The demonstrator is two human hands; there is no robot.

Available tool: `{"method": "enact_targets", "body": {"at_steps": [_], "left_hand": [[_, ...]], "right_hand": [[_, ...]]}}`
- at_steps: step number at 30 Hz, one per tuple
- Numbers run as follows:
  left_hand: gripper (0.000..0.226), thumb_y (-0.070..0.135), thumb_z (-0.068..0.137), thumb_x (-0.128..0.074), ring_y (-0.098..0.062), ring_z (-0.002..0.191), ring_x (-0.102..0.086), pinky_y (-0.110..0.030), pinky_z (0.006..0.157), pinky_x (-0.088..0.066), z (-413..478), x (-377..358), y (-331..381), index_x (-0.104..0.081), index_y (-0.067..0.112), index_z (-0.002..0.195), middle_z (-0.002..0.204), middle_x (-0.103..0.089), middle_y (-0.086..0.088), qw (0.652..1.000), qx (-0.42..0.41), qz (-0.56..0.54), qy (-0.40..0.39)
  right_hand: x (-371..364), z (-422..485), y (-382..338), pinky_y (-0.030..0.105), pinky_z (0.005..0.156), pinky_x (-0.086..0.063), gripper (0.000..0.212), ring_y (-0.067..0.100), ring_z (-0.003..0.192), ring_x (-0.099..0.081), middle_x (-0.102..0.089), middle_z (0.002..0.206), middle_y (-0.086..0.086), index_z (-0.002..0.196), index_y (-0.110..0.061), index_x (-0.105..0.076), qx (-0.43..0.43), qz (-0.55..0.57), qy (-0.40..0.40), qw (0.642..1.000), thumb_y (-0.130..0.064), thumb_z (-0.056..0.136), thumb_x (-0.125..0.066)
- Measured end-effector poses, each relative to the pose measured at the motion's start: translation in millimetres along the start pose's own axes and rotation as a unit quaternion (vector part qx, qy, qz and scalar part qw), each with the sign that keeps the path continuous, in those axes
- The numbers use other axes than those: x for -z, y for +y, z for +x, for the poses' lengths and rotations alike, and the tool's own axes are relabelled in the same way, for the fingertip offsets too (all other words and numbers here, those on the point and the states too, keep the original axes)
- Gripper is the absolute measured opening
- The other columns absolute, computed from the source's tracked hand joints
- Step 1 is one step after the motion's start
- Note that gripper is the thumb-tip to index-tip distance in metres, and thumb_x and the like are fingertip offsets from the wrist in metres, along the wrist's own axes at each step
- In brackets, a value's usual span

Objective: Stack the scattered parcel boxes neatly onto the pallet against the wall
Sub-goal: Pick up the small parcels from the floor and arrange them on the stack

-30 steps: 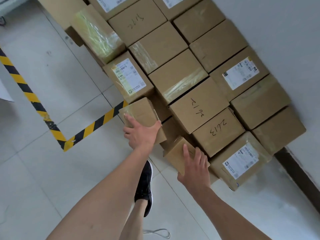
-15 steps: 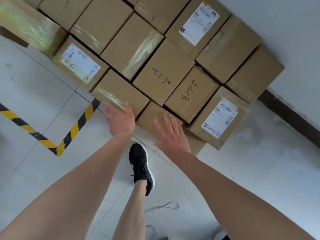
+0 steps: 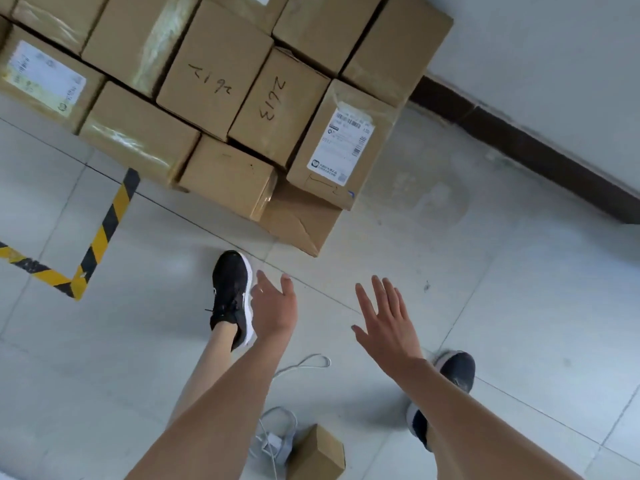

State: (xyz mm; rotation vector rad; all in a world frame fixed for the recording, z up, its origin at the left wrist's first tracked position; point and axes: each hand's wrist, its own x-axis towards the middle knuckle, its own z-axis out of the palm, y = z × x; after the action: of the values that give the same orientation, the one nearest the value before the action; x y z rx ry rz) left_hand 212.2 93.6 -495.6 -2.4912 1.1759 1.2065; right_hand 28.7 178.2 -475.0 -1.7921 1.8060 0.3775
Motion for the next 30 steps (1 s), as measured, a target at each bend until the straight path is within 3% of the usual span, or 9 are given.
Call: {"method": "enact_targets", "body": {"at_steps": [4,8,14,22,30], "left_hand": [[0.066,0.052,0.101,-0.027,-0.035,0.137,-0.035,-0.051,0.1,-0.038,-39.7,-30.1,2.2,-0.016,0.016,0.156,0.154,-0.032,-0.017,1.0,-0.022,0.013,-0.011],[0.067,0.054,0.101,-0.025,-0.035,0.137,-0.034,-0.05,0.102,-0.037,-70.2,-45.8,-0.3,-0.016,0.017,0.156,0.153,-0.034,-0.015,0.996,-0.07,0.061,-0.012],[0.065,0.053,0.102,-0.021,-0.03,0.141,-0.032,-0.049,0.109,-0.031,-83.1,-69.2,-31.8,-0.016,0.019,0.157,0.158,-0.031,-0.008,0.978,-0.172,0.103,-0.062],[0.066,0.056,0.1,-0.021,-0.032,0.142,-0.031,-0.051,0.112,-0.028,-107.8,-105.8,-139.7,-0.016,0.023,0.157,0.159,-0.028,-0.005,0.973,-0.17,0.11,-0.111],[0.065,0.05,0.103,-0.021,-0.032,0.146,-0.022,-0.047,0.115,-0.022,-133.9,-145.5,-277.8,-0.009,0.016,0.157,0.163,-0.019,-0.008,0.968,-0.109,0.18,-0.134]], "right_hand": [[-12.9,-32.3,24.1,0.049,0.119,-0.01,0.077,0.043,0.146,-0.014,-0.017,0.158,0.025,0.154,-0.011,-0.023,-0.021,0.025,-0.02,0.999,-0.04,0.093,-0.059],[-22.8,-56.6,32.6,0.051,0.12,-0.012,0.075,0.041,0.147,-0.012,-0.015,0.159,0.023,0.155,-0.013,-0.02,-0.035,0.03,0.018,0.999,-0.043,0.095,-0.054],[-71.8,-92.6,4.2,0.049,0.119,-0.007,0.07,0.035,0.149,-0.002,-0.006,0.163,0.013,0.156,-0.018,-0.008,-0.147,0.074,0.039,0.986,-0.046,0.098,-0.036],[-162.1,-138.6,-56.4,0.05,0.119,-0.007,0.07,0.033,0.149,-0.002,-0.006,0.164,0.011,0.156,-0.02,-0.01,-0.214,0.144,0.025,0.966,-0.049,0.097,-0.034],[-266.1,-227.9,-77.1,0.051,0.119,-0.01,0.072,0.03,0.15,-0.004,-0.006,0.164,0.003,0.156,-0.022,-0.011,-0.181,0.198,-0.056,0.962,-0.053,0.096,-0.033]]}}
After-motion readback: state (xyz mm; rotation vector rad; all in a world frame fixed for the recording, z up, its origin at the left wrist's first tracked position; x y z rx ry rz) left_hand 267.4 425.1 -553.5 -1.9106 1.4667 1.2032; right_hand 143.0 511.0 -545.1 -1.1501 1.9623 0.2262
